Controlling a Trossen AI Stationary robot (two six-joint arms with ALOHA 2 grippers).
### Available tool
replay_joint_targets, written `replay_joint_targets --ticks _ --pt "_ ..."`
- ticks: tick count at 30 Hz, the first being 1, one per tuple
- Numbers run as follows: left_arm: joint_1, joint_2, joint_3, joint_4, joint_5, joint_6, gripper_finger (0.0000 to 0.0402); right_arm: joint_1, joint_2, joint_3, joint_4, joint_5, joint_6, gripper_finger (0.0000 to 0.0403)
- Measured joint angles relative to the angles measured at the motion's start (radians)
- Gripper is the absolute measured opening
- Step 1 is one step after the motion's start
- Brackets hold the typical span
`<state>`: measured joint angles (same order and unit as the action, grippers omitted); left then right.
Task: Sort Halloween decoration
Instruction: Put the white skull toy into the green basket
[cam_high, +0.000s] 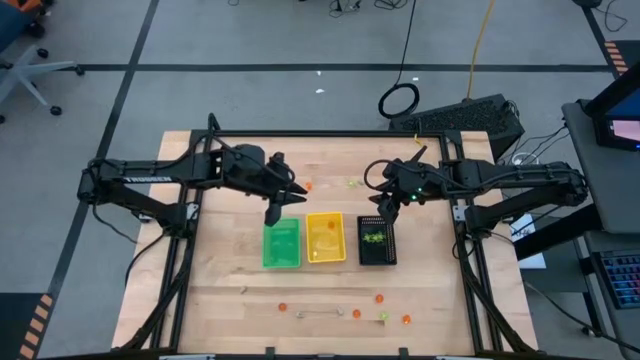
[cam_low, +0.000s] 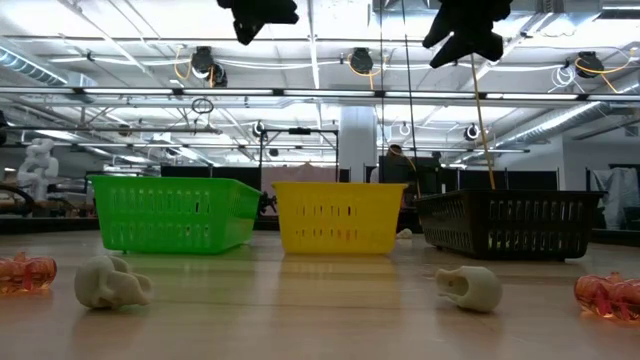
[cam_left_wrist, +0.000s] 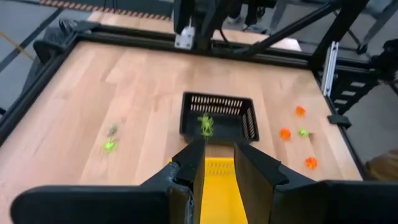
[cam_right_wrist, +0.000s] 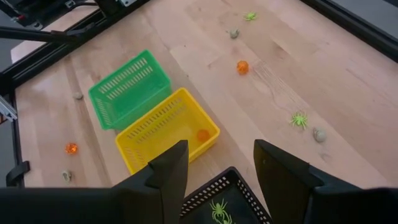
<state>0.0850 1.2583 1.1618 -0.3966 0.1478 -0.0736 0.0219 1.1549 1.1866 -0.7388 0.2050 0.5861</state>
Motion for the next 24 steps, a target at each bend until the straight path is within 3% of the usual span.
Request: replay_joint_targets --ticks 12,24 --pt "-0.001 0.0 0.0 -0.048 -0.012 -0.455 0.0086 0.0 0.0 0.0 -0.012 -0.076 0.159 0.0169" --pt "-0.002 0.006 0.0 -0.22 -0.174 -0.576 0.0086 -0.083 0.002 0.0 -0.022 -0.077 0.259 0.0169"
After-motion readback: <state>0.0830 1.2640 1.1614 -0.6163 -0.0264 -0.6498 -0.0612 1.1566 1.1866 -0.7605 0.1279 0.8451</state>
